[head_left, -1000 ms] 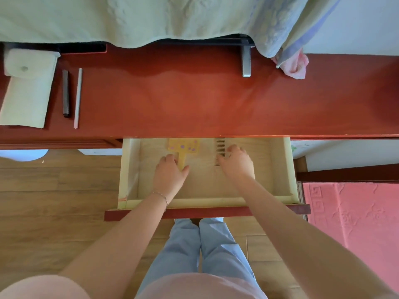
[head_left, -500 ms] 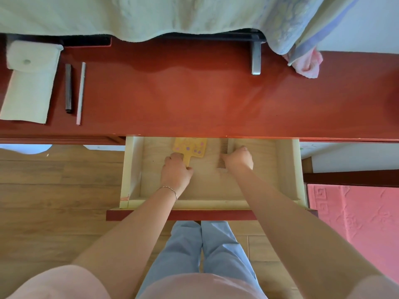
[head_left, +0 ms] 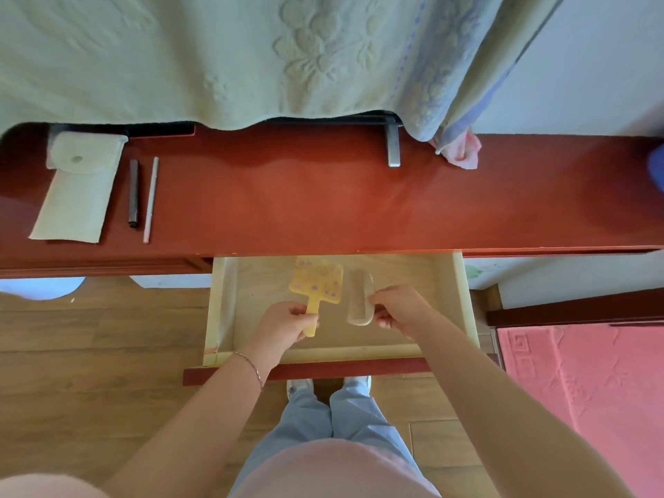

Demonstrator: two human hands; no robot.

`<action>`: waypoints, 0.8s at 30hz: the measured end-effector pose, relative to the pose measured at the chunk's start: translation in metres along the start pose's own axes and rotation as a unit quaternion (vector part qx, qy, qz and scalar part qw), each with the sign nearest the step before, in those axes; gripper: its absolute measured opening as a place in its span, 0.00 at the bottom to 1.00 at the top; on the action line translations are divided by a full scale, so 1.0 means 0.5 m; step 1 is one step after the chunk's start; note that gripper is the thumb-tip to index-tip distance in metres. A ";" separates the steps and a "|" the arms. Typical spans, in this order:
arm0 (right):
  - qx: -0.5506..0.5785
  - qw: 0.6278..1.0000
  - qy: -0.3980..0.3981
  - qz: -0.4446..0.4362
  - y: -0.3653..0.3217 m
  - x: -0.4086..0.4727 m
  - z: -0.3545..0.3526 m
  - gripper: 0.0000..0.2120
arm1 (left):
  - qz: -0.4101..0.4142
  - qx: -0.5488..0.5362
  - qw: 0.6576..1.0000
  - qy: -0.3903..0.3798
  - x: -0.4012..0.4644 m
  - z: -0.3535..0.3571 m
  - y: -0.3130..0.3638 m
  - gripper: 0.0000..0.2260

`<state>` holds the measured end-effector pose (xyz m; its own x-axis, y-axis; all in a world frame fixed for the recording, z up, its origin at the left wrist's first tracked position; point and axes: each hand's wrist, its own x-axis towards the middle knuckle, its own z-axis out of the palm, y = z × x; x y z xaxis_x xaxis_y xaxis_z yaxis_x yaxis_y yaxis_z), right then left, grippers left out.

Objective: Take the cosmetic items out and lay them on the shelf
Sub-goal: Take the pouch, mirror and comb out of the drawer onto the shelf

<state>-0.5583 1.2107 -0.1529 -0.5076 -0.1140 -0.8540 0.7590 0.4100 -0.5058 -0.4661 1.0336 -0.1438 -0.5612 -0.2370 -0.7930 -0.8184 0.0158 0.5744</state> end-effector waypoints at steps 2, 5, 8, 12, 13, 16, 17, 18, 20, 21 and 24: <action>-0.003 1.000 -0.011 0.007 -0.007 -0.021 -0.016 0.05 | -0.006 -0.012 1.000 -0.027 -0.021 -0.009 -0.001 0.03; -0.050 0.998 -0.044 0.012 -0.017 -0.054 -0.039 0.02 | -0.008 -0.009 0.997 -0.078 -0.055 -0.026 0.000 0.03; -0.119 0.989 -0.081 0.010 -0.024 -0.082 -0.063 0.02 | -0.002 0.027 0.991 -0.128 -0.083 -0.047 0.012 0.05; -0.177 0.972 -0.152 -0.014 -0.045 -0.114 -0.094 0.03 | 0.022 0.086 0.980 -0.179 -0.102 -0.091 0.039 0.07; -0.183 0.969 -0.162 -0.025 -0.054 -0.122 -0.098 0.03 | 0.027 0.090 0.978 -0.185 -0.104 -0.104 0.047 0.07; -0.169 0.968 -0.172 -0.071 -0.091 -0.139 -0.094 0.06 | 0.042 0.086 0.979 -0.182 -0.105 -0.139 0.068 0.06; -0.154 0.969 -0.174 -0.089 -0.106 -0.143 -0.090 0.09 | 0.048 0.085 0.978 -0.182 -0.106 -0.148 0.074 0.05; -0.139 0.968 -0.180 -0.104 -0.122 -0.146 -0.085 0.11 | 0.053 0.088 0.978 -0.183 -0.108 -0.157 0.078 0.05; -0.128 0.964 -0.196 -0.129 -0.156 -0.148 -0.071 0.08 | 0.057 0.100 0.976 -0.184 -0.111 -0.174 0.085 0.06; -0.129 0.961 -0.202 -0.137 -0.172 -0.147 -0.063 0.06 | 0.056 0.100 0.977 -0.182 -0.111 -0.183 0.086 0.06; -0.130 0.958 -0.208 -0.151 -0.214 -0.132 -0.036 0.05 | 0.058 0.058 0.983 -0.163 -0.104 -0.210 0.087 0.07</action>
<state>-0.6135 1.1908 -0.0402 -0.4412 -0.5915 -0.6749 0.4481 0.5063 -0.7368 -0.4596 0.9447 -0.0564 -0.6456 0.0957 -0.7577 -0.7449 0.1397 0.6523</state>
